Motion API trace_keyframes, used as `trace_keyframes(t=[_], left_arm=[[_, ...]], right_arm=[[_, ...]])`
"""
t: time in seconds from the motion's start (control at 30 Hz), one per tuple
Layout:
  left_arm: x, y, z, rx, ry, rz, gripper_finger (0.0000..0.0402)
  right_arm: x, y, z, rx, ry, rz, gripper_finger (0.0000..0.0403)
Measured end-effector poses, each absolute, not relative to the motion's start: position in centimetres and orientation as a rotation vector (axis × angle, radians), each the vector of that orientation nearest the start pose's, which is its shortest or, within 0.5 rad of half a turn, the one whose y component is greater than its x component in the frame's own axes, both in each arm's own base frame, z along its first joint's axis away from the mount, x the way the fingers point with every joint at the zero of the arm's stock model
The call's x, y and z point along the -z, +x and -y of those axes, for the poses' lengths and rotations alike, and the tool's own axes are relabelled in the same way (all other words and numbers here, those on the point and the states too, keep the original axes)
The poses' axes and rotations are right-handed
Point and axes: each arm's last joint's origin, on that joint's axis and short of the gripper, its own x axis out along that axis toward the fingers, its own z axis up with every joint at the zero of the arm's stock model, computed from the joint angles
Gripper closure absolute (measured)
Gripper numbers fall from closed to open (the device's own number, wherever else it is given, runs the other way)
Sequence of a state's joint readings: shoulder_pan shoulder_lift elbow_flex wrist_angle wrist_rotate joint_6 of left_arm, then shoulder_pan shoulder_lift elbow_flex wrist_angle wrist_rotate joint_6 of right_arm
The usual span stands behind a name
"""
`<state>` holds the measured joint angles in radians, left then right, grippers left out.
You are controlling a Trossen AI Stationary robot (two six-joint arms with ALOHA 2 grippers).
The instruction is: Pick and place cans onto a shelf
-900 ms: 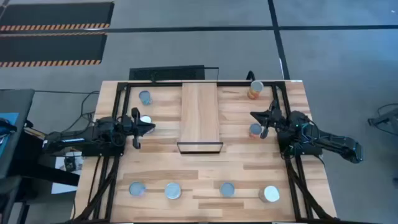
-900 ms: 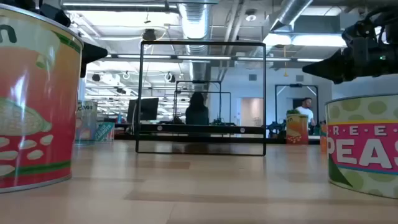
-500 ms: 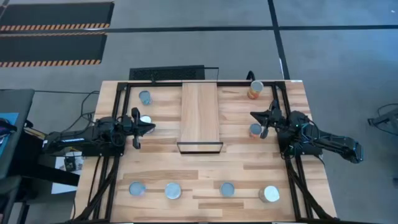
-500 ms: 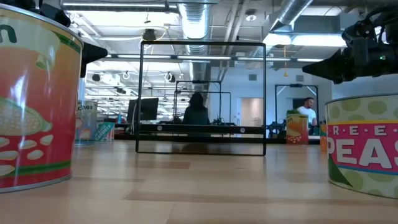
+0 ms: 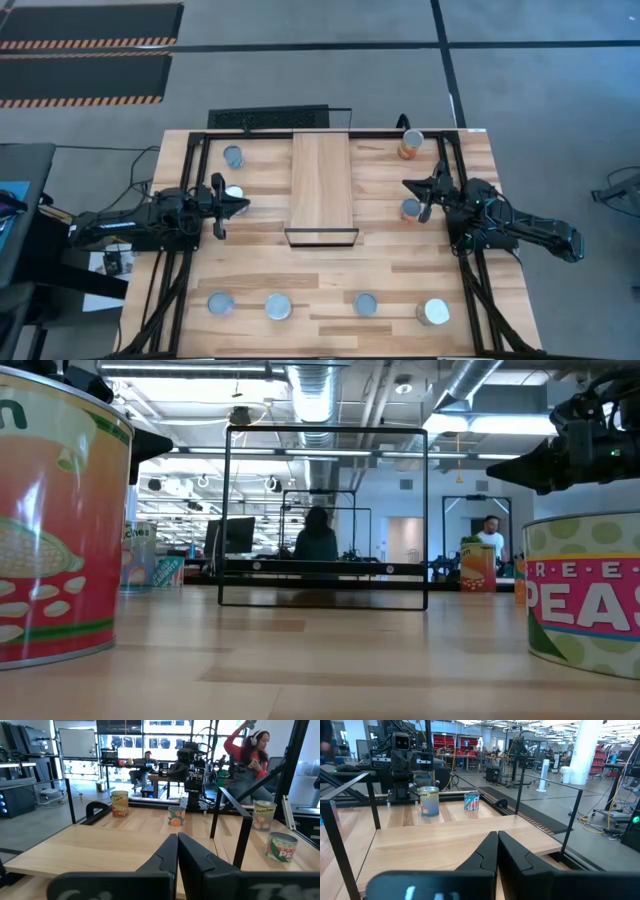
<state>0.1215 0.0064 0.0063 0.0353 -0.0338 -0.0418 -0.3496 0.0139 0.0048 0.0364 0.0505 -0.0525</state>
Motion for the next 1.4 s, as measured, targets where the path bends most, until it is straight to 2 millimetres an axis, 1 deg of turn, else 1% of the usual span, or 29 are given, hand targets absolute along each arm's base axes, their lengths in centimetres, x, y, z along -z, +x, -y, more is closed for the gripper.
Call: trace_keyframes(t=[1.27, 1.4], left_arm=[[-16.86, 9.68, -1.30, -0.161, -0.042, 0.039, 0.0401], [-16.86, 9.68, -1.30, -0.161, -0.043, 0.039, 0.0401]], right_arm=[[-16.76, 9.17, 3.50, 0.400, -0.055, 0.018, 0.0372], [-17.01, 9.16, 3.50, 0.402, -0.058, 0.042, 0.0372]])
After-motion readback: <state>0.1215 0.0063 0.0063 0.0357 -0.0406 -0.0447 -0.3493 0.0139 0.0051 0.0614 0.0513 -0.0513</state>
